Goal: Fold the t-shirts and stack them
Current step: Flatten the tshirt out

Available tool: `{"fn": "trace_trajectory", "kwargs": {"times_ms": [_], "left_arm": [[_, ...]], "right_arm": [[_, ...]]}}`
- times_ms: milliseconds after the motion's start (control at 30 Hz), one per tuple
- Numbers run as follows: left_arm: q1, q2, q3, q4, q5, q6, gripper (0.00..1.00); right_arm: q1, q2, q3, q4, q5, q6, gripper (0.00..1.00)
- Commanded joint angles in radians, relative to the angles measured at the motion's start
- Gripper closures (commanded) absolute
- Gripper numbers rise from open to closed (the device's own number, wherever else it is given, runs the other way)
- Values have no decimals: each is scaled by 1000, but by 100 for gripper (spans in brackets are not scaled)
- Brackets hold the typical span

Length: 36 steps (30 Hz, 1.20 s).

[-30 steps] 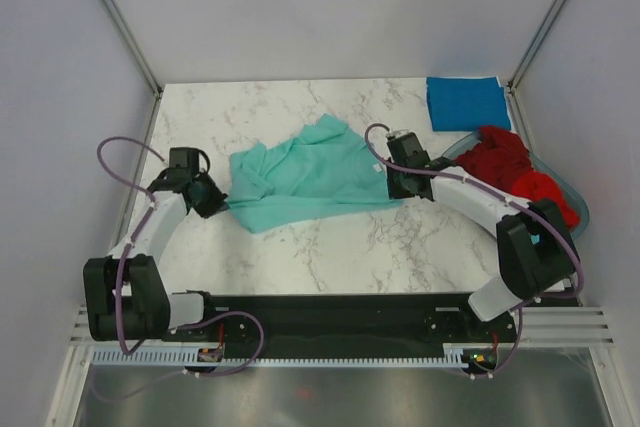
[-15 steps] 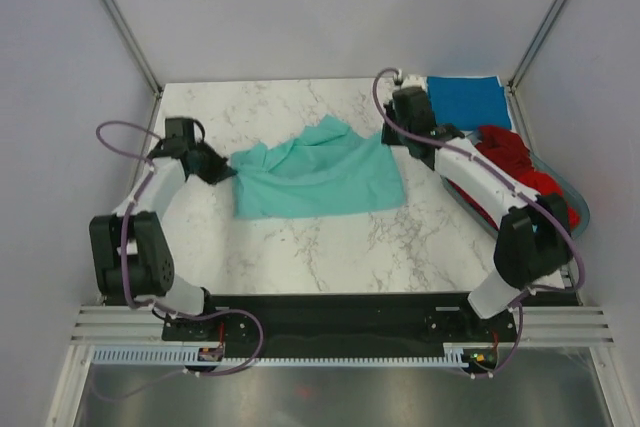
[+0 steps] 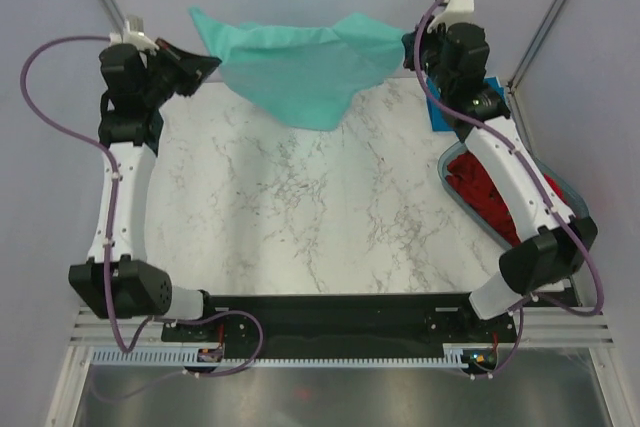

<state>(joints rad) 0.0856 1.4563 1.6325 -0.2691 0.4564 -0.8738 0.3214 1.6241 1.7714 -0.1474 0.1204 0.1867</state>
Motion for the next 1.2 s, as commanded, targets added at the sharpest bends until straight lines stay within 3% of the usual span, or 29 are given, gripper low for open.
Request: {"fn": "trace_trajectory", "kwargs": {"times_ms": [0,133,267,333,367,400,533,567,600,833,967,1067,1167], "left_arm": [[5,-92,-293,-64,-16,32,98],[5,-239,-688,-59,-97,45,98],[6,-275,-925,-62,-186,62,96],[8,-278,-1018,-62,-223,67,77],[8,-278,-1039,-64,-264,71,56],[8,-277,-1051,-70,-287,81,50],[6,-252,-979,-79,-315,93,46],[6,-241,-956,-152,-452,207,42],[3,-214,-933,-166,-479,219,42],[-23,-56,-700,-278,-594,294,42],[-44,24,-651,-271,-489,306,41],[-162,112,-571,-246,-426,472,41],[-211,217,-490,-266,-424,576,43]], "right_arm": [[25,-124,-228,35,-85,-39,100],[63,-252,-580,86,-159,-43,100],[143,-309,-791,82,-126,17,100],[177,-308,-878,66,-126,83,100],[185,-306,-912,59,-126,117,100],[192,-305,-946,60,-128,190,100],[263,-302,-1099,101,-142,229,100],[269,-306,-1113,104,-139,229,100],[272,-313,-1132,106,-133,230,100],[289,-371,-1127,95,-126,197,100],[289,-356,-1113,74,-126,183,100],[292,-352,-1112,75,-126,180,100],[294,-351,-1107,81,-133,181,100]]}}
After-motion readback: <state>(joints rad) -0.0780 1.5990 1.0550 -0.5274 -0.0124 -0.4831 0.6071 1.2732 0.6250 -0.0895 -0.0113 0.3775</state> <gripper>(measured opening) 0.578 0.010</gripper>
